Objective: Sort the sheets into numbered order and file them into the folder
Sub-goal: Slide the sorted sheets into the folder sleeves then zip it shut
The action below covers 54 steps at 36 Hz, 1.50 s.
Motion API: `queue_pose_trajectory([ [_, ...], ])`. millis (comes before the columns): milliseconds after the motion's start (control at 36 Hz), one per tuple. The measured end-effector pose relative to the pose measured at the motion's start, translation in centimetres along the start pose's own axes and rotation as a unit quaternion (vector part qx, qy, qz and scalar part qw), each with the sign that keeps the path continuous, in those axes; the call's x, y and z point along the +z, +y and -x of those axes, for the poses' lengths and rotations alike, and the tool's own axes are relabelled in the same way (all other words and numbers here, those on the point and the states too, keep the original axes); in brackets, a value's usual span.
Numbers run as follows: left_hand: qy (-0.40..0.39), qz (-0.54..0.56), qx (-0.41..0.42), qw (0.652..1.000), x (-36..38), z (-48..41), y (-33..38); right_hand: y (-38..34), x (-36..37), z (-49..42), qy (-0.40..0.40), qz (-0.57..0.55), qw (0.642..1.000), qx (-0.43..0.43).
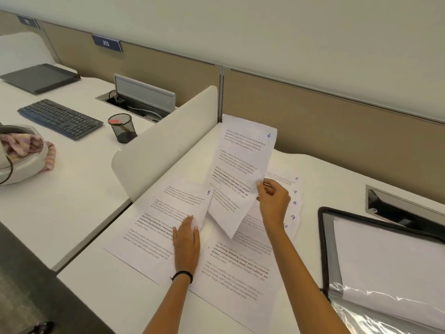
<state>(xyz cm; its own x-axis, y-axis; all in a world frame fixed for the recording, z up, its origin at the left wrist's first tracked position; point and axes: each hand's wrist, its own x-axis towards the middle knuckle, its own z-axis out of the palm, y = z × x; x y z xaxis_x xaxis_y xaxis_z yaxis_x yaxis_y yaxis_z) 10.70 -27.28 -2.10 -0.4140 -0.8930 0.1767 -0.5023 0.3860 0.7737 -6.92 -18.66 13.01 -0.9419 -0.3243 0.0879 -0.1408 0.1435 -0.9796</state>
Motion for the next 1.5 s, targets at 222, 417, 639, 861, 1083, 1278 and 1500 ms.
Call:
queue_pose_trajectory([
  [222, 0.003, 0.005, 0.046, 0.999, 0.5, 0.5, 1.5, -2.0, -5.4, 1.0, 0.024, -0.026, 0.998, -0.049],
  [417, -0.146, 0.287, -0.076, 0.944, 0.6, 2.4, 8.7, -2.4, -9.8, 2.7, 0.058, -0.075, 0.994, -0.057],
  [639, -0.242, 0.471, -0.195, 0.825, 1.2, 4.2, 13.1, -1.2, -14.5, 4.4, 0.116, -0.087, 0.989, -0.029],
  [861, -0.257, 0.483, -0.173, 0.819, 2.0, 6.6, 15.8, -1.1, -18.8, 6.4, 0.162, -0.100, 0.981, -0.035],
  [1083, -0.275, 0.472, -0.166, 0.821, 3.9, 9.1, 18.1, -0.1, -23.2, 7.7, 0.195, -0.105, 0.975, -0.008],
  [1278, -0.293, 0.458, -0.131, 0.829, 5.5, 11.6, 20.5, 1.1, -28.1, 8.7, 0.214, -0.101, 0.972, 0.011],
  [1500, -0.307, 0.435, -0.133, 0.836, 7.5, 14.4, 23.2, 2.1, -33.7, 9.6, 0.219, -0.125, 0.966, 0.060],
])
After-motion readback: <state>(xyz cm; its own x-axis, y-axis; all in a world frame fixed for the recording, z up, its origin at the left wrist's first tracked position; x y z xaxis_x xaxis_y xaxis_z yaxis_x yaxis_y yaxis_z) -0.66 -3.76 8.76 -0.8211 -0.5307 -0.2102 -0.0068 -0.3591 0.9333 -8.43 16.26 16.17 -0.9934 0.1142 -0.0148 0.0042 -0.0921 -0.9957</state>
